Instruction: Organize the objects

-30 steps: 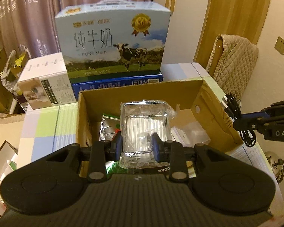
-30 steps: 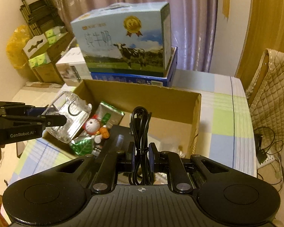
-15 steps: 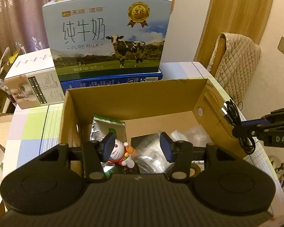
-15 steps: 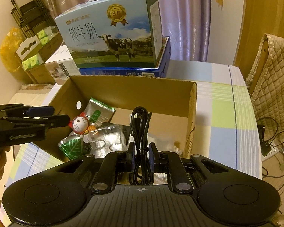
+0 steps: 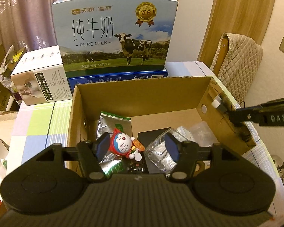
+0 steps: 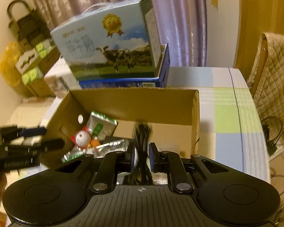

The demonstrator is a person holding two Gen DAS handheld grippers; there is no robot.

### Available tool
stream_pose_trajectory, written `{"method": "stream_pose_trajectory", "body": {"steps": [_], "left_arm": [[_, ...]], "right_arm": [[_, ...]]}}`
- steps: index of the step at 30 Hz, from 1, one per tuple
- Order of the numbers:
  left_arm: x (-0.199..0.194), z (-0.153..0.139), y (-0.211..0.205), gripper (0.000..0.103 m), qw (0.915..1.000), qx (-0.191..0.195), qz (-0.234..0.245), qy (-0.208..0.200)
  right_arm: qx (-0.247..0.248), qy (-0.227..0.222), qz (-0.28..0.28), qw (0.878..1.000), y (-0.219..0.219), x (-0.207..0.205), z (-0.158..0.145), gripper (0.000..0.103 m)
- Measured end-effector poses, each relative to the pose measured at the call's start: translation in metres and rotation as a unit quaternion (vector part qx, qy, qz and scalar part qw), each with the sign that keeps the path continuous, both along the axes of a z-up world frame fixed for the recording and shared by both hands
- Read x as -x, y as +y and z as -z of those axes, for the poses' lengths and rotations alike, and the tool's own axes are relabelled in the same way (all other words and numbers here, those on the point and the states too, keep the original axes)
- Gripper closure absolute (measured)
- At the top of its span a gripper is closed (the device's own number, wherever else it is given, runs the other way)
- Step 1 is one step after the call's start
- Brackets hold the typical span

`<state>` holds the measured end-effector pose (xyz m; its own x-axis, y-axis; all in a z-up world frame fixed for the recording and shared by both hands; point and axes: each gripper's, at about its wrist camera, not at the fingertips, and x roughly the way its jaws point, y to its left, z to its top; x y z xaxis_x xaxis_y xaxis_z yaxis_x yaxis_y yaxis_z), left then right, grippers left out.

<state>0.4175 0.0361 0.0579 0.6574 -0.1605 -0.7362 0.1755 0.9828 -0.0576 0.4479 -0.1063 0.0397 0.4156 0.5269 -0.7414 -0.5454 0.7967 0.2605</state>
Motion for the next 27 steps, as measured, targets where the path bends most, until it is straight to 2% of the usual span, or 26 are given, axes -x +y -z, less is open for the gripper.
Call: {"method": "stream_pose_trajectory", "body": {"steps": [1,2,3,9,16,25,27], "left_arm": [[0.001,0.0,0.001,0.033,1.0,0.001,0.0,0.0],[0.002,0.0,0.002,0.027,1.0,0.003,-0.001,-0.001],[0.003,0.0,0.002,0.027,1.0,0.005,-0.001,-0.001],[0.018,0.002,0.007,0.016,0.9999,0.008,-0.01,-0.002],[0.054,-0.008,0.004,0.001,0.9998,-0.005,-0.01,-0.017],[0.117,-0.04,-0.001,0.001,0.9985,-0.013,-0.028,-0.045],[0.133,-0.048,-0.002,0.001,0.9983,-0.004,-0.032,-0.049]], "right_arm": [[-0.01,0.0,0.003,1.0,-0.002,0.0,0.0,0.077],[-0.016,0.0,0.004,1.0,-0.004,0.001,0.0,0.067],[-0.02,0.0,0.006,1.0,-0.006,0.002,0.0,0.061],[-0.017,0.01,0.014,1.0,-0.019,0.017,0.003,0.058],[-0.004,0.006,0.007,1.0,-0.035,0.057,-0.006,0.057],[0.009,-0.039,0.01,0.999,-0.054,0.121,-0.038,0.049],[0.001,-0.048,0.009,0.999,-0.058,0.137,-0.045,0.044]]}}
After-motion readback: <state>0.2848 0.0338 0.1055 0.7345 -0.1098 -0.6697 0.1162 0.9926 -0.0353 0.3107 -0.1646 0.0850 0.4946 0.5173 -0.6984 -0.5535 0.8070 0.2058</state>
